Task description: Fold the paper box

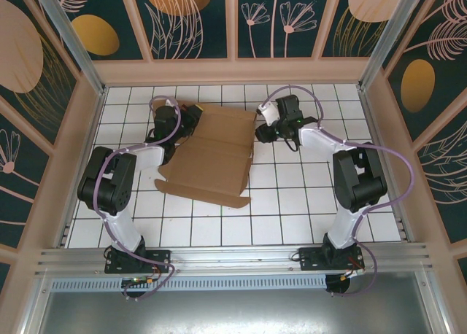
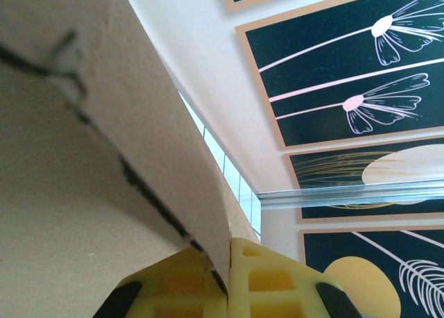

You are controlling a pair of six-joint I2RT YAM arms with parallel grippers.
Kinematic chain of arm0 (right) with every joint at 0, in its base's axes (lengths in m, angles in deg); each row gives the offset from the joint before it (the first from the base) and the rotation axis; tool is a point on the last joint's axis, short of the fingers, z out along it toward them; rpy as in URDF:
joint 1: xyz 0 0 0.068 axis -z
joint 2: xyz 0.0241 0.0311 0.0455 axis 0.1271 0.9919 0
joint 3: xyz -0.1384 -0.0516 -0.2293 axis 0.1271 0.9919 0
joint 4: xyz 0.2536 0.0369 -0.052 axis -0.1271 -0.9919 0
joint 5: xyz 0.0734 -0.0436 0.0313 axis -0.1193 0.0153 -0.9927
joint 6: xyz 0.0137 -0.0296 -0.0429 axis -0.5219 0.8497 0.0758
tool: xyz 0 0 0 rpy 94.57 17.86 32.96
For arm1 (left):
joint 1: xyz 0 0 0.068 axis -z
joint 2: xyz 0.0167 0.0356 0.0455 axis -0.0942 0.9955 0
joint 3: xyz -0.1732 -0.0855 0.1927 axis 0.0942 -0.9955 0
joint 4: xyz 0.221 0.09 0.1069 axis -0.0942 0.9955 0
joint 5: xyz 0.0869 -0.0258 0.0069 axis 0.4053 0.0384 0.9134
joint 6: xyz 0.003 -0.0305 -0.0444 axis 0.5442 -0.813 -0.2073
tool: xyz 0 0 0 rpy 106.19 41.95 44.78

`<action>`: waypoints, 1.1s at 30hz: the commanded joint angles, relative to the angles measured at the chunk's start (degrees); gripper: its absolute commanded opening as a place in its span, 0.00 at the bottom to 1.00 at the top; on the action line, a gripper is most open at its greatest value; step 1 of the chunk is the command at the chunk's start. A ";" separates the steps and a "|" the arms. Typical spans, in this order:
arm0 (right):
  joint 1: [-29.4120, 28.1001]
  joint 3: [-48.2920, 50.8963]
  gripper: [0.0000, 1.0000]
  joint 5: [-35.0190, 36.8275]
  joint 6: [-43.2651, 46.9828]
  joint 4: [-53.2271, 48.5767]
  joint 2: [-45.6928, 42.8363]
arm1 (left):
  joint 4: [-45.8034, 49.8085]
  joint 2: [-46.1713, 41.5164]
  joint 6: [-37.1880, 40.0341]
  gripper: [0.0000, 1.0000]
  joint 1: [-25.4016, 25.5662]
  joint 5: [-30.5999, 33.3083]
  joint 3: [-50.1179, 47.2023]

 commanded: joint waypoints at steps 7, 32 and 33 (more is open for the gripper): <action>-0.50 -5.21 0.44 3.56 5.26 -4.92 0.66 | 5.68 0.36 4.60 0.00 0.98 -3.24 1.10; 3.73 0.26 0.48 -4.84 -6.95 -0.75 0.51 | 20.47 6.04 -0.97 0.00 0.78 -6.62 15.69; 3.29 2.34 0.49 -3.99 -8.04 1.51 -0.70 | 17.33 5.75 -1.06 0.00 0.68 -7.64 14.16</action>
